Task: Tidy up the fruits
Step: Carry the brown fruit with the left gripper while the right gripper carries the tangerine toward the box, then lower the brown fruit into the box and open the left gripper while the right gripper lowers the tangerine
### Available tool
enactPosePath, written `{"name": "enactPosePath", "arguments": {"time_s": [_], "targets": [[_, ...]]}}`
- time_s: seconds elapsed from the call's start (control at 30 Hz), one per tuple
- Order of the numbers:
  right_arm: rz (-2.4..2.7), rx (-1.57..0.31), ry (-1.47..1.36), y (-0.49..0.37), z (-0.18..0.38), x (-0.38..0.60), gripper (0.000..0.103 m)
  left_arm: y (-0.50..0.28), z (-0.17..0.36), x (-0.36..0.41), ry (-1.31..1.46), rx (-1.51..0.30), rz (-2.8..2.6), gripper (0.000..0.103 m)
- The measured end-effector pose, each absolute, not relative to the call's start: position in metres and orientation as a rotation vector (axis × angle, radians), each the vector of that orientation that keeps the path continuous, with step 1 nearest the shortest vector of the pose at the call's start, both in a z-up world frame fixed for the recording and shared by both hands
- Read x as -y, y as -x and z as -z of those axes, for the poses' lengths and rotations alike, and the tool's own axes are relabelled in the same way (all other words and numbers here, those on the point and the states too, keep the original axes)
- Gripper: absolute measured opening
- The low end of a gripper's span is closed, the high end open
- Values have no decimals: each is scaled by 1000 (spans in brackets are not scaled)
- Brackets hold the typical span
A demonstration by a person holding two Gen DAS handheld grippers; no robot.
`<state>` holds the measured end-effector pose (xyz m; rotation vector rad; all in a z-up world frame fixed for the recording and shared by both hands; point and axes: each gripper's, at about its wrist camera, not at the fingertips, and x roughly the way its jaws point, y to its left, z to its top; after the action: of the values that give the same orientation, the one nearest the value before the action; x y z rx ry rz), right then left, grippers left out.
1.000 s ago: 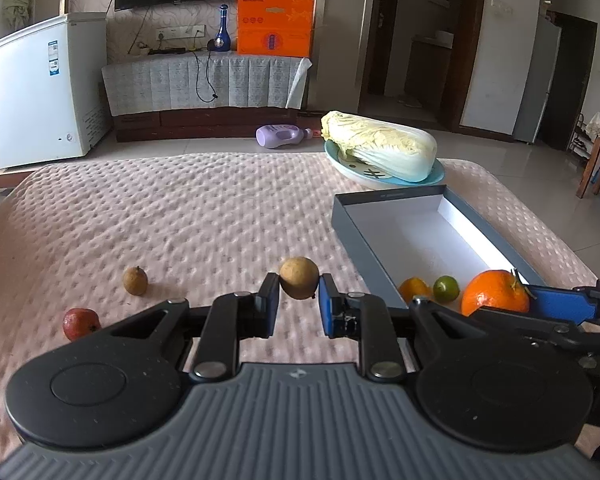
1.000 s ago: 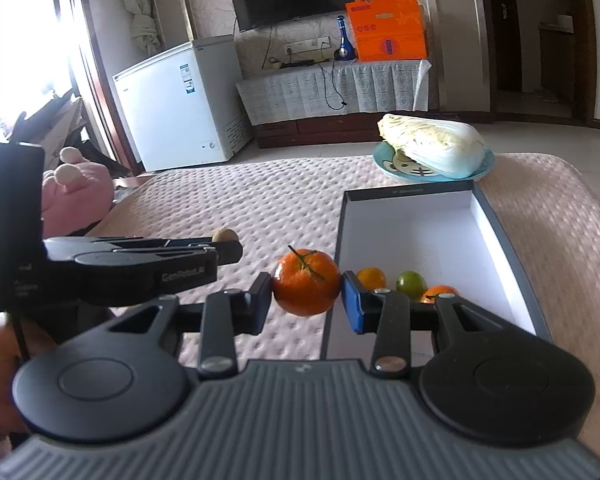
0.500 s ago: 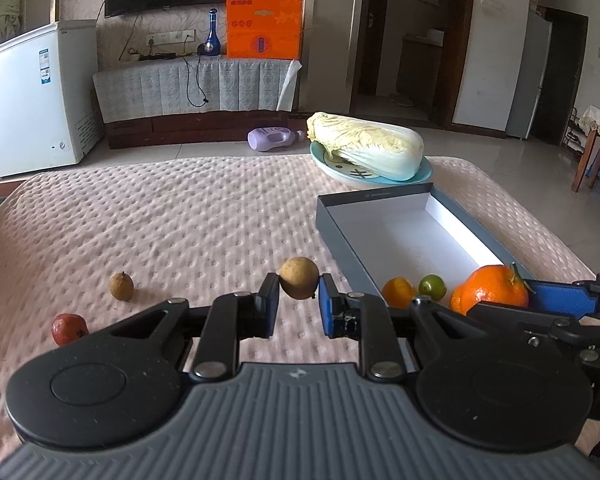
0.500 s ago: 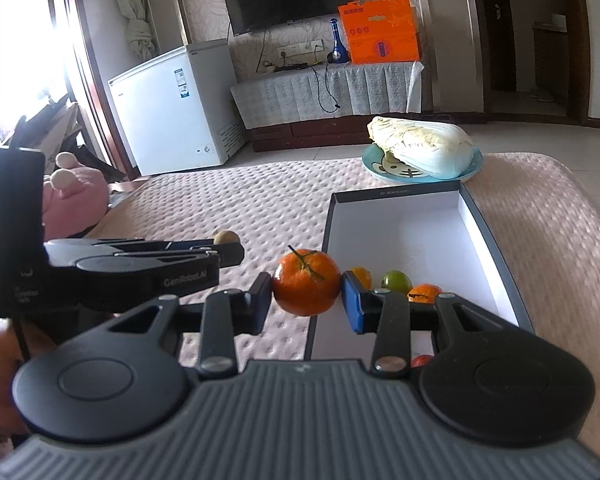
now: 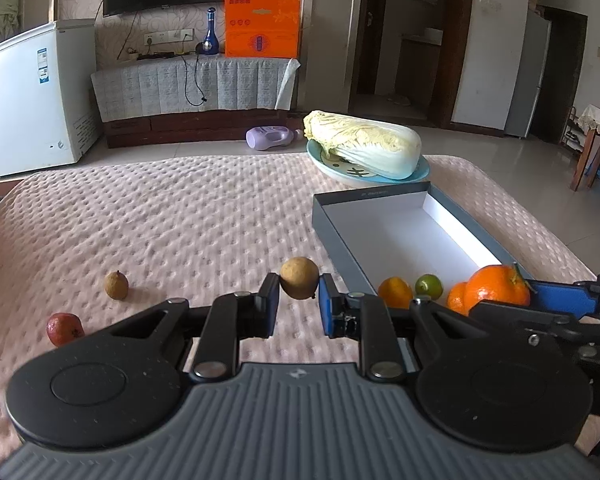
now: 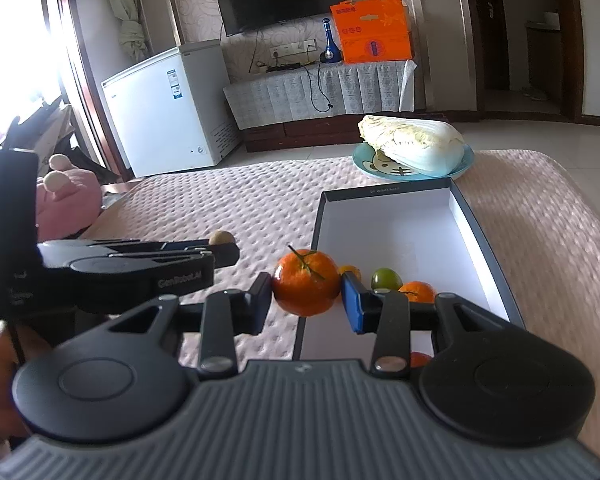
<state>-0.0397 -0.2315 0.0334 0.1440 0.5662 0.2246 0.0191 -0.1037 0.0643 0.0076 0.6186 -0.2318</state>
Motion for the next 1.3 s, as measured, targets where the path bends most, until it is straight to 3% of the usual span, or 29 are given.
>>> {"name": "enactPosePath", "arguments": {"time_s": [1.3], "targets": [[-155, -575, -155, 54, -34, 258, 41, -18, -69, 147, -2, -603, 297, 25]]}}
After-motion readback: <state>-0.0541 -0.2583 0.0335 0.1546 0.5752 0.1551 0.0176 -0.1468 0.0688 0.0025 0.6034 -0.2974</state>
